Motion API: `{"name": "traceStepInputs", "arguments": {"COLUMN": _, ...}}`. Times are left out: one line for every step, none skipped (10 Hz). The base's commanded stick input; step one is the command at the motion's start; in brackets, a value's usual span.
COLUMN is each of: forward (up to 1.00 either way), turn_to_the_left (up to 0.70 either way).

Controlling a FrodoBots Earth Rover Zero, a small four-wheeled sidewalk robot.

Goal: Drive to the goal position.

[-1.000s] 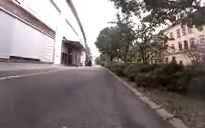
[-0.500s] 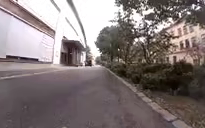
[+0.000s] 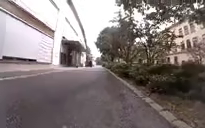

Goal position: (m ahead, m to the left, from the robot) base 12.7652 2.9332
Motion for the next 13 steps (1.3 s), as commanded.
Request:
{"name": "traceStepInputs", "arguments": {"forward": 0.70, "turn_to_the_left": 0.00}}
{"name": "traceStepInputs", "arguments": {"forward": 0.70, "turn_to_the_left": 0.00}}
{"name": "traceStepInputs", "arguments": {"forward": 0.70, "turn_to_the_left": 0.00}}
{"name": "traceStepInputs", "arguments": {"forward": 0.70, "turn_to_the_left": 0.00}}
{"name": "traceStepInputs", "arguments": {"forward": 0.70, "turn_to_the_left": 0.00}}
{"name": "traceStepInputs", "arguments": {"forward": 0.70, "turn_to_the_left": 0.00}}
{"name": "traceStepInputs", "arguments": {"forward": 0.70, "turn_to_the_left": 0.00}}
{"name": "traceStepInputs", "arguments": {"forward": 0.70, "turn_to_the_left": 0.00}}
{"name": "traceStepInputs", "arguments": {"forward": 0.70, "turn_to_the_left": 0.00}}
{"name": "traceStepInputs", "arguments": {"forward": 0.70, "turn_to_the_left": 0.00}}
{"name": "traceStepInputs", "arguments": {"forward": 0.70, "turn_to_the_left": 0.00}}
{"name": "traceStepInputs", "arguments": {"forward": 0.70, "turn_to_the_left": 0.00}}
{"name": "traceStepInputs", "arguments": {"forward": 0.70, "turn_to_the_left": 0.00}}
